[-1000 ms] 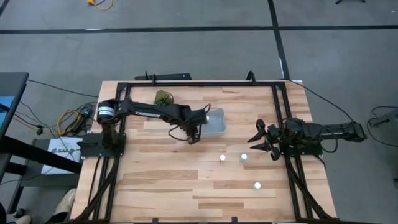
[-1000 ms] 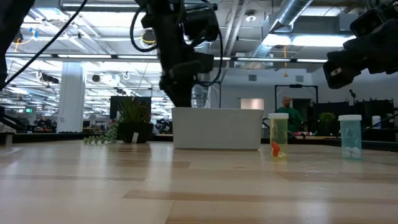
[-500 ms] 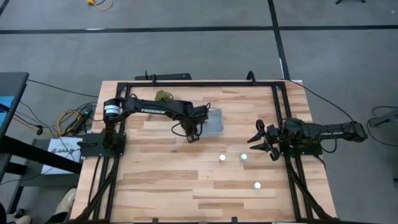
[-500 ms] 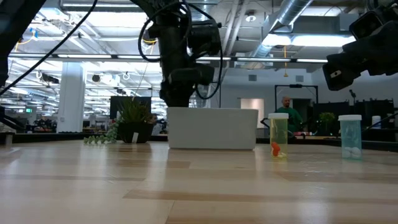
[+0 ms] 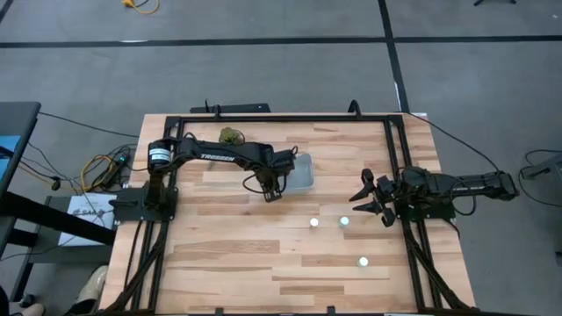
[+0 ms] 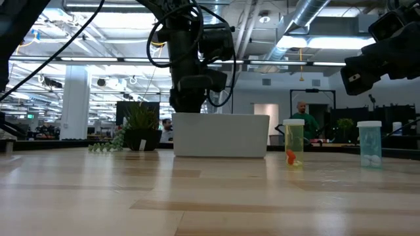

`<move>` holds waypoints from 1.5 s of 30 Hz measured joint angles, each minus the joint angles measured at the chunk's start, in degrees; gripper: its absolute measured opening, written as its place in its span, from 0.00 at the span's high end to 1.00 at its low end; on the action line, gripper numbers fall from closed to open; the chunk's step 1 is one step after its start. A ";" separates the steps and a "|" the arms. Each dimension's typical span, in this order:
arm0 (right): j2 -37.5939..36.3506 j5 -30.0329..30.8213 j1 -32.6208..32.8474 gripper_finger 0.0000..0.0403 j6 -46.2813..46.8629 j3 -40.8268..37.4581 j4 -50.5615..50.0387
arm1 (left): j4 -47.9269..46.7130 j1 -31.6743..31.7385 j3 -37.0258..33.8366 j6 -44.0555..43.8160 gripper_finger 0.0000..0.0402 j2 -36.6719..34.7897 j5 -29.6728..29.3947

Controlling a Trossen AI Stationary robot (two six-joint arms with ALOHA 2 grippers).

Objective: Pick and place pill bottles into a basket
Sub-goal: Put the bottom yellow pill bottle into the gray bin, then put the top blue pill bottle into the gray bin

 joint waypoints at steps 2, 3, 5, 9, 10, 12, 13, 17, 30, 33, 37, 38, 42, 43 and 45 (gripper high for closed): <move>0.00 0.00 0.00 0.68 0.00 0.00 0.00 | -0.03 0.00 0.00 0.05 0.58 0.00 -0.26; 0.00 0.00 0.00 0.68 0.00 0.00 0.00 | -0.03 0.00 0.00 0.07 0.57 0.00 -0.44; 0.00 0.00 0.00 0.68 0.00 0.00 0.00 | -0.15 0.00 0.10 0.11 0.55 0.00 -0.48; 0.00 0.00 0.00 0.68 0.00 0.00 0.00 | -1.93 0.00 2.83 0.86 0.52 0.00 -0.50; 0.00 0.00 0.00 0.68 0.00 0.00 0.00 | -2.68 0.00 3.83 1.08 0.51 0.00 -0.75; 0.00 0.00 0.00 0.68 0.00 0.00 0.00 | -5.01 0.00 6.42 1.62 0.50 0.00 -1.68; 0.00 0.00 0.00 0.68 0.00 0.00 0.00 | -6.13 0.00 7.95 1.94 0.50 0.00 -2.44; 0.00 0.00 0.00 0.68 0.00 0.00 -0.01 | -11.32 -0.12 13.39 2.56 0.50 -0.02 -5.40; 0.00 0.00 0.00 0.68 0.00 0.00 -0.02 | -4.99 -3.10 19.67 10.01 0.50 -15.14 -6.88; 0.00 0.00 0.00 0.68 0.00 0.00 -0.02 | -3.68 -3.54 19.67 10.60 0.50 -19.66 -6.71; 0.00 0.02 0.00 0.68 0.00 0.00 -0.02 | 3.19 -5.50 15.88 13.54 0.50 -25.33 -3.21; 0.00 -0.01 0.00 0.68 0.01 0.00 0.00 | 5.55 -6.08 13.98 14.54 0.50 -26.68 -1.95; 0.00 -0.01 0.00 0.68 0.01 0.00 0.00 | 20.98 -7.72 3.01 18.03 0.50 -33.99 2.52; 0.00 0.02 0.00 0.68 0.02 0.00 -0.02 | 25.23 -7.82 -0.88 18.61 0.50 -36.10 3.72; 0.00 0.01 -0.02 0.68 0.02 0.00 0.00 | 33.94 -7.72 -8.97 18.80 0.50 -40.24 5.96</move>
